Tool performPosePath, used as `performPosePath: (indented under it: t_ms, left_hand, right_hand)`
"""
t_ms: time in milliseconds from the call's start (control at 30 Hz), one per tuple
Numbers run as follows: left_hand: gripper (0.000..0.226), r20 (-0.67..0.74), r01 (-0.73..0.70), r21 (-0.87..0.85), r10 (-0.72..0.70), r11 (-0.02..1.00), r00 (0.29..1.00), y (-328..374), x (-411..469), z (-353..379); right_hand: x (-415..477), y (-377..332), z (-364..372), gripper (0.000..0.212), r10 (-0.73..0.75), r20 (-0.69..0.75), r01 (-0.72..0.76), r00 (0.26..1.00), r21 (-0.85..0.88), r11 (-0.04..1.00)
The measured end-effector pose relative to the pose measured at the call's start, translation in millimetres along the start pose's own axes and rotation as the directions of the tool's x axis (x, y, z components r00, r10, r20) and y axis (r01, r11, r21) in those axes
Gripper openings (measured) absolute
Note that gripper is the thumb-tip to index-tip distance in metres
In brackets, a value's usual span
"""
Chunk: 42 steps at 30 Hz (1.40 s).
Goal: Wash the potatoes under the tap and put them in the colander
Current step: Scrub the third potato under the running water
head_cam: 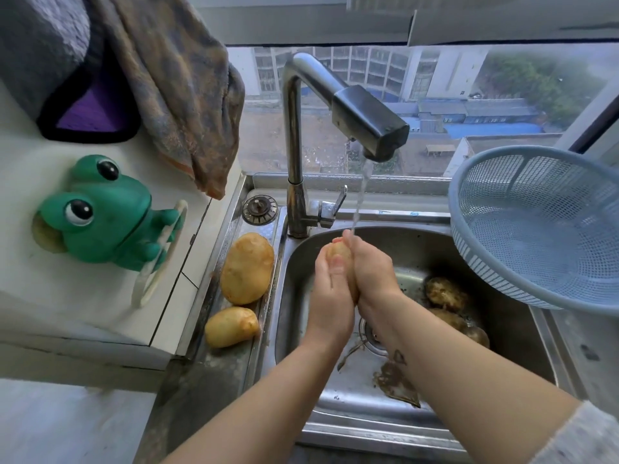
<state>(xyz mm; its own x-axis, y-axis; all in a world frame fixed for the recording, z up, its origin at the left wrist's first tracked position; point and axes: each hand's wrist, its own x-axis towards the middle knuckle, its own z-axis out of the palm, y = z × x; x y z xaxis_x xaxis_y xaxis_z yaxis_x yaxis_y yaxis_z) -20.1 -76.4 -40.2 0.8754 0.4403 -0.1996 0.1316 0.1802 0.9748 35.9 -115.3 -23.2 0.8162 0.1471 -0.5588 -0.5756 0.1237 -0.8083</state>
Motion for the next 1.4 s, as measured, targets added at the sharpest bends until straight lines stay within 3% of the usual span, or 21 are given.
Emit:
performPosePath:
  t_ms: [67,133,233,300,433,533,600,667,767,867,1033,1100,1133,1200,1233,1300,1333,1400]
  left_hand:
    - [0.039,0.048,-0.014,0.026,0.013,1.0,0.999,-6,-4,-2]
    - [0.041,-0.014,-0.012,-0.001,0.012,1.0,1.0,-8,-4,-3]
    - [0.06,-0.154,0.094,-0.176,-0.122,0.98,0.981,-10,10,-3]
    - [0.06,-0.159,0.198,-0.311,-0.256,0.929,0.953,-6,18,-2]
    - [0.035,0.04,0.464,-0.521,-0.523,0.716,0.851,1,34,-9]
    - [0.037,0.209,0.686,-0.488,-0.69,0.54,0.693,9,39,-16]
    - [0.035,0.264,0.734,-0.457,-0.711,0.503,0.652,9,40,-18]
    - [0.033,0.259,0.717,-0.461,-0.694,0.522,0.672,7,40,-16]
    - [0.03,0.191,0.614,-0.483,-0.609,0.624,0.77,3,36,-11]
    - [0.042,0.108,0.498,-0.494,-0.518,0.713,0.849,2,28,-3]
    - [0.033,0.067,0.277,-0.397,-0.274,0.875,0.96,0,13,-2]
    - [0.059,0.109,0.214,-0.344,-0.188,0.914,0.976,-7,10,-4]
    - [0.064,0.13,0.217,-0.351,-0.182,0.911,0.975,-8,9,-5]
    - [0.042,0.094,0.242,-0.357,-0.223,0.902,0.97,-6,9,-6]
    - [0.028,0.066,0.285,-0.387,-0.281,0.877,0.957,-4,12,-7]
    - [0.026,0.068,0.395,-0.469,-0.413,0.79,0.908,0,19,-11]
    - [0.029,0.087,0.443,-0.494,-0.464,0.748,0.881,2,22,-14]
    - [0.036,0.146,0.522,-0.513,-0.53,0.681,0.835,9,24,-19]
  right_hand:
    - [1,-2,-1,0.029,0.121,0.014,-0.121,0.993,0.024,0.992]
    - [-1,2,-3,0.031,0.144,0.057,-0.145,0.988,0.02,0.989]
    - [-13,7,-3,0.022,0.003,0.122,-0.008,0.993,0.039,0.999]
    - [-20,9,-4,0.024,-0.122,0.196,0.127,0.973,-0.014,0.992]
    - [-18,17,-18,0.053,-0.278,0.412,0.424,0.868,-0.322,0.846]
    - [-12,15,-30,0.077,-0.292,0.527,0.562,0.798,-0.476,0.677]
    - [-9,12,-32,0.074,-0.317,0.524,0.577,0.791,-0.468,0.669]
    - [-7,13,-29,0.066,-0.348,0.476,0.56,0.807,-0.433,0.707]
    - [-4,15,-19,0.044,-0.378,0.316,0.476,0.87,-0.343,0.81]
    - [1,14,-11,0.017,-0.279,0.201,0.317,0.939,-0.193,0.928]
    - [3,5,-10,0.025,0.015,0.102,-0.025,0.995,0.096,0.995]
    - [0,2,-10,0.027,0.112,0.132,-0.13,0.985,0.142,0.981]
    - [-2,2,-10,0.027,0.115,0.14,-0.133,0.983,0.125,0.983]
    - [-6,6,-10,0.024,0.014,0.162,-0.014,0.987,-0.002,1.0]
    - [-8,8,-10,0.023,-0.059,0.195,0.073,0.979,-0.068,0.995]
    - [-11,13,-15,0.022,-0.139,0.324,0.19,0.936,-0.129,0.973]
    - [-11,13,-19,0.028,-0.131,0.401,0.207,0.906,-0.152,0.966]
    - [-4,14,-31,0.066,-0.095,0.496,0.257,0.863,-0.27,0.928]
